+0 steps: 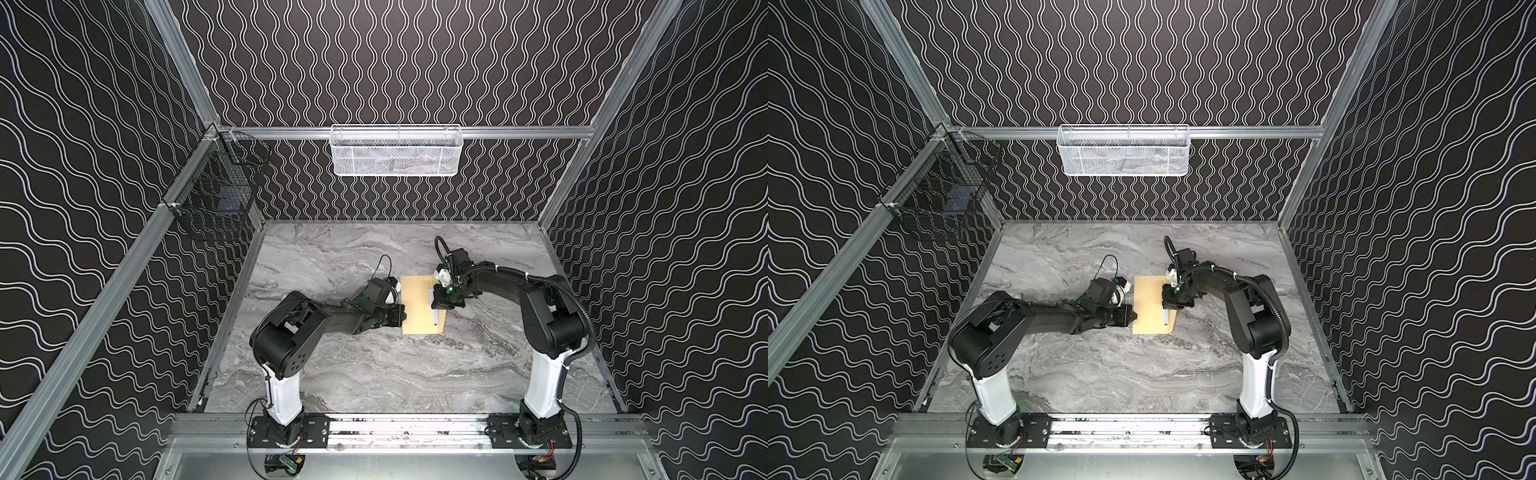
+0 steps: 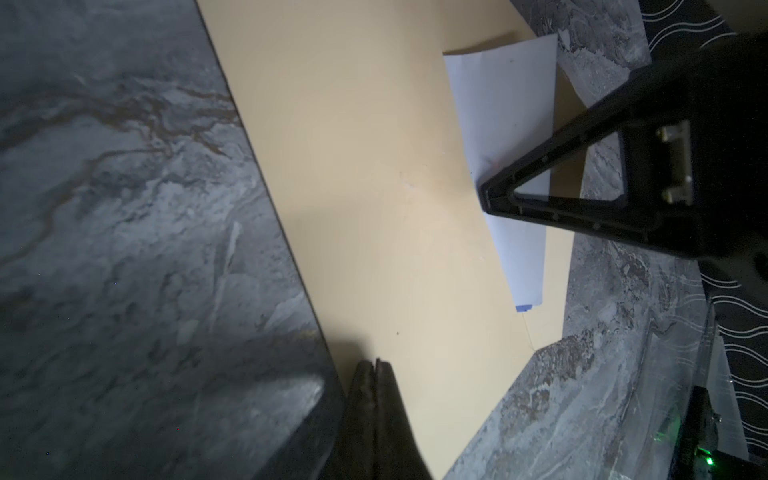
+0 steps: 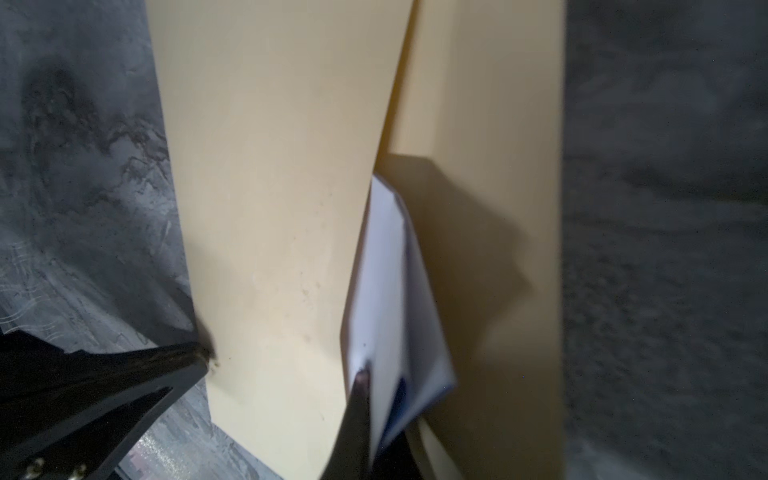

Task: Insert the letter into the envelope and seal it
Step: 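Insert the folded letter into the envelope opening with the right gripper, then push the letter deeper with the right gripper while the left gripper holds the envelope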

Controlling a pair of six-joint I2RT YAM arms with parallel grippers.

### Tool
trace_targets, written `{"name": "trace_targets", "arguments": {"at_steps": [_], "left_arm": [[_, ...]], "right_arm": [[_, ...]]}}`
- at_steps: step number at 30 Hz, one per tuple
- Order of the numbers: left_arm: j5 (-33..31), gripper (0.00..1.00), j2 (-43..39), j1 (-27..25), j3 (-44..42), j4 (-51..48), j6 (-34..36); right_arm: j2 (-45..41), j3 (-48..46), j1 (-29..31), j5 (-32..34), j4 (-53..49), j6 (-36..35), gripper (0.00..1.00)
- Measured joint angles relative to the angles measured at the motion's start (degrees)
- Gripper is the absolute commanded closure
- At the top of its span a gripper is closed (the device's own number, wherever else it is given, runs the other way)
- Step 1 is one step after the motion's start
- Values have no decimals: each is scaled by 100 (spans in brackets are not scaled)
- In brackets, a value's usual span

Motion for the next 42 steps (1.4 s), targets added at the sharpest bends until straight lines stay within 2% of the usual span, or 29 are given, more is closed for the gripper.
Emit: {"name": "trace_targets", "arguments": {"at_steps": [1, 3, 4, 9, 14, 18, 25, 27, 36, 42], "left_arm": [[-2, 88, -55, 24, -4, -70, 2], [17, 76, -212, 87, -50, -133, 2], [15, 72, -295, 133, -81, -138, -2], [-4, 63, -527, 387, -129, -136, -168], [46, 60, -358, 487, 72, -122, -323], [131, 61, -105, 485, 229, -17, -455], [267, 68, 210, 426, 496, 153, -619], [282, 71, 275, 380, 577, 177, -632], [227, 84, 638, 201, 820, 50, -750], [-94, 94, 817, 98, 1213, -498, -726]], "right_arm": [[-15, -37, -2, -28, 48, 2, 99], [-96, -142, -2, -11, 149, 22, 84], [-153, -190, -2, 2, 153, 26, 80], [-374, -208, -55, 109, 164, 55, 61], [-372, -127, -76, 256, 118, 61, 57], [-372, -127, -94, 343, 70, 85, 57], [-374, -260, -118, 321, 87, 177, 72], [-387, -363, -114, 267, 129, 219, 73], [-640, -673, -79, -35, 289, 463, 73], [-651, -778, -76, -157, 411, 498, 62]]}}
